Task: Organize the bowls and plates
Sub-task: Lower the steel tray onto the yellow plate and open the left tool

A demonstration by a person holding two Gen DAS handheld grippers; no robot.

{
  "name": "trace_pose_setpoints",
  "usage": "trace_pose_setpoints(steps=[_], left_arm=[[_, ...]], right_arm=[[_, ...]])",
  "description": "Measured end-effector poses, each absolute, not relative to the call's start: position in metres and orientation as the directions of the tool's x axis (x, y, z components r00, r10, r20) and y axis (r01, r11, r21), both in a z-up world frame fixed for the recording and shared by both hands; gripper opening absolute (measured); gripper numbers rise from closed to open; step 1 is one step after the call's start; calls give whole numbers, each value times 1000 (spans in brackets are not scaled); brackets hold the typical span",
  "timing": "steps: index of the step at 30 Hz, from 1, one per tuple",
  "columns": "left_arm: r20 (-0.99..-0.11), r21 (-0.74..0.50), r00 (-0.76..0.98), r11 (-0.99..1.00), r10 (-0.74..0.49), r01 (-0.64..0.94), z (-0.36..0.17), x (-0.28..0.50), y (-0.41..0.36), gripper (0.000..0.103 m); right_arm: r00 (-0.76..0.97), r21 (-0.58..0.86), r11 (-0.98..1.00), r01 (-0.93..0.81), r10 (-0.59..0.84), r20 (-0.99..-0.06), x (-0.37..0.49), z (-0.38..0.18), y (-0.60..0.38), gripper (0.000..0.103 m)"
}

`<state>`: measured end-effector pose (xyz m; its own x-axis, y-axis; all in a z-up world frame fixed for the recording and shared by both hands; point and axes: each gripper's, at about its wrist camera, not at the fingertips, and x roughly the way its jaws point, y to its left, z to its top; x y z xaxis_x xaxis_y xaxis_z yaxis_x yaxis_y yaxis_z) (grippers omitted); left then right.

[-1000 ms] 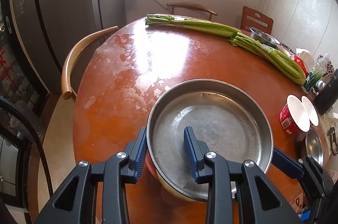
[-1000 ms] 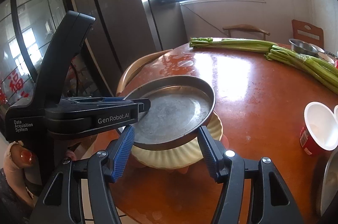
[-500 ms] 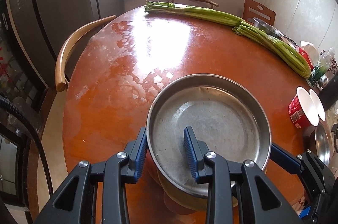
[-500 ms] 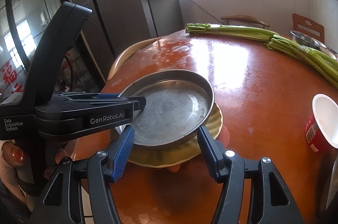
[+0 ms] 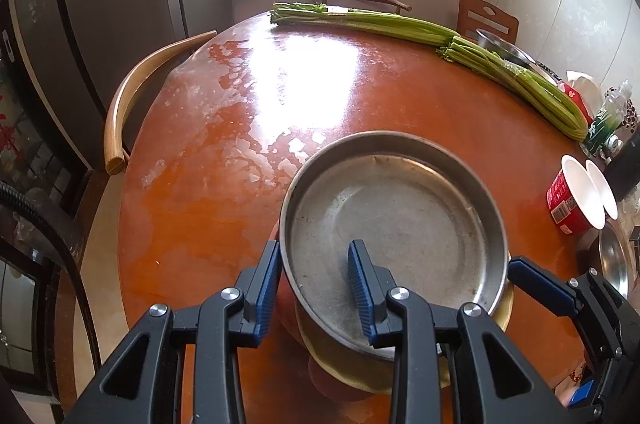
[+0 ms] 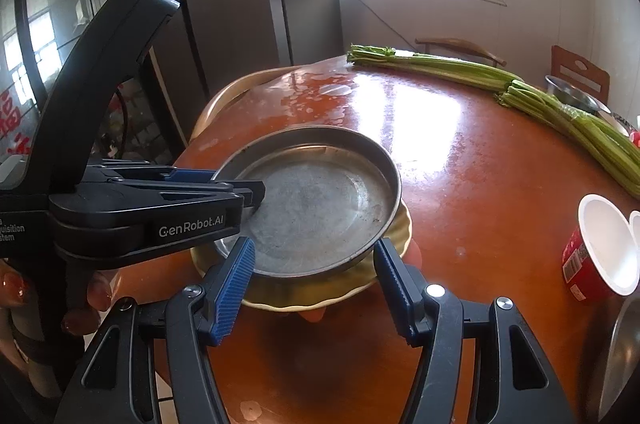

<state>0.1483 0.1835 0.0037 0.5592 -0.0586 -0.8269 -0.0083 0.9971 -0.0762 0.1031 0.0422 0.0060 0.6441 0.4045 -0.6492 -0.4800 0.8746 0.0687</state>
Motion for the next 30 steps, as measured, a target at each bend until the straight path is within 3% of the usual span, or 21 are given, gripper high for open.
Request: trace_pose_setpoints(steps=[14,21,30], left_arm=[[-815,-132,574,990,-84,-44,13,140,204,35],[-803,-203,584,976,-120,-79,16,131,223,48],[-815,-303,541,948,-206,-95,-6,135,228,52]], right_arm=[[662,74,873,-483,419,-622,96,17,34,64],[678,101,883,-459,421,-602,94,27,18,67],[644,225,890,-398,445,-622,102,19,-9,68]])
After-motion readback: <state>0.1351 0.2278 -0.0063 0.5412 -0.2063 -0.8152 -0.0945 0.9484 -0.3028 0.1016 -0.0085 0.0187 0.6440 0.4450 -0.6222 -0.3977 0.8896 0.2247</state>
